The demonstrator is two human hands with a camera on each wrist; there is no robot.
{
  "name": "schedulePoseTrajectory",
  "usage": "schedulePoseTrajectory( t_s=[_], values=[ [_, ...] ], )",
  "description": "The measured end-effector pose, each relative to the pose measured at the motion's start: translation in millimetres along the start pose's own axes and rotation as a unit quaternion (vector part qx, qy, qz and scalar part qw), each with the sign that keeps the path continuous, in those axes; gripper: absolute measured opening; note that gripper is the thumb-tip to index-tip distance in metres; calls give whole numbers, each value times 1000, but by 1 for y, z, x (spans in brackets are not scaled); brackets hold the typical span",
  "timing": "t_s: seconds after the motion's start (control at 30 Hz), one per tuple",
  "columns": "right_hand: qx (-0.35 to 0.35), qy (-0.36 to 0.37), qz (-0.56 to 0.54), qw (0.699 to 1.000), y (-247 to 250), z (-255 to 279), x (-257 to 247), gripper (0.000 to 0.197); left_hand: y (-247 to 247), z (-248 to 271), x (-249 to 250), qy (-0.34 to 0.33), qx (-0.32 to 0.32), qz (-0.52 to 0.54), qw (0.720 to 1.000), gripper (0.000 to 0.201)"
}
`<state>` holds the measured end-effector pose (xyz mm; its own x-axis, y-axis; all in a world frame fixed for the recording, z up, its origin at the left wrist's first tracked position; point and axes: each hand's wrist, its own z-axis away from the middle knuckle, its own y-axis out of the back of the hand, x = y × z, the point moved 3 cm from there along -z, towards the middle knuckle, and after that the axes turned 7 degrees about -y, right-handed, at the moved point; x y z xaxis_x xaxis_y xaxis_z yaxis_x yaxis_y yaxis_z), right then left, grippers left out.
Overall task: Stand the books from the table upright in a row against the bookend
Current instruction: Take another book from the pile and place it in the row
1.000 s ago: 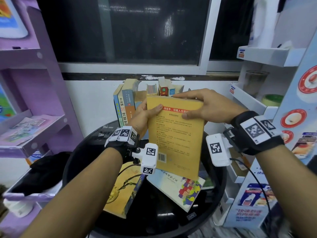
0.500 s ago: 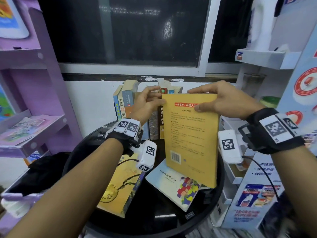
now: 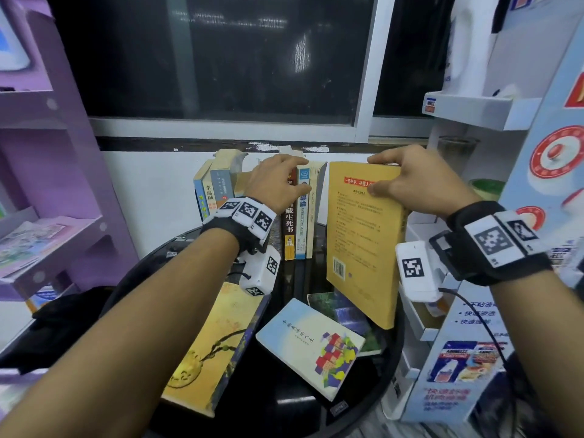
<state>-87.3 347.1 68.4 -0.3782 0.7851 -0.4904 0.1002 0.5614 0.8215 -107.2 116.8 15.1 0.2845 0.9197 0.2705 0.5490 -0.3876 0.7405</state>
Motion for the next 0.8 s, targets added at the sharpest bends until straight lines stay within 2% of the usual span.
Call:
schedulePoseTrajectory(
  t_s=[0.37,0.53,0.8],
  values=[
    [47,-33,-62,996,-26,-33,5,54,-10,-41,-12,-14,-23,-46,999,57],
    [41,-33,-56,997,-36,-54,3,54,-18,-59,-15,-38,-64,-84,994,58],
    [44,-51,-49,997,-51,-84,4,54,-33,-75,-25,-33,-157,-117,980,58]
  ],
)
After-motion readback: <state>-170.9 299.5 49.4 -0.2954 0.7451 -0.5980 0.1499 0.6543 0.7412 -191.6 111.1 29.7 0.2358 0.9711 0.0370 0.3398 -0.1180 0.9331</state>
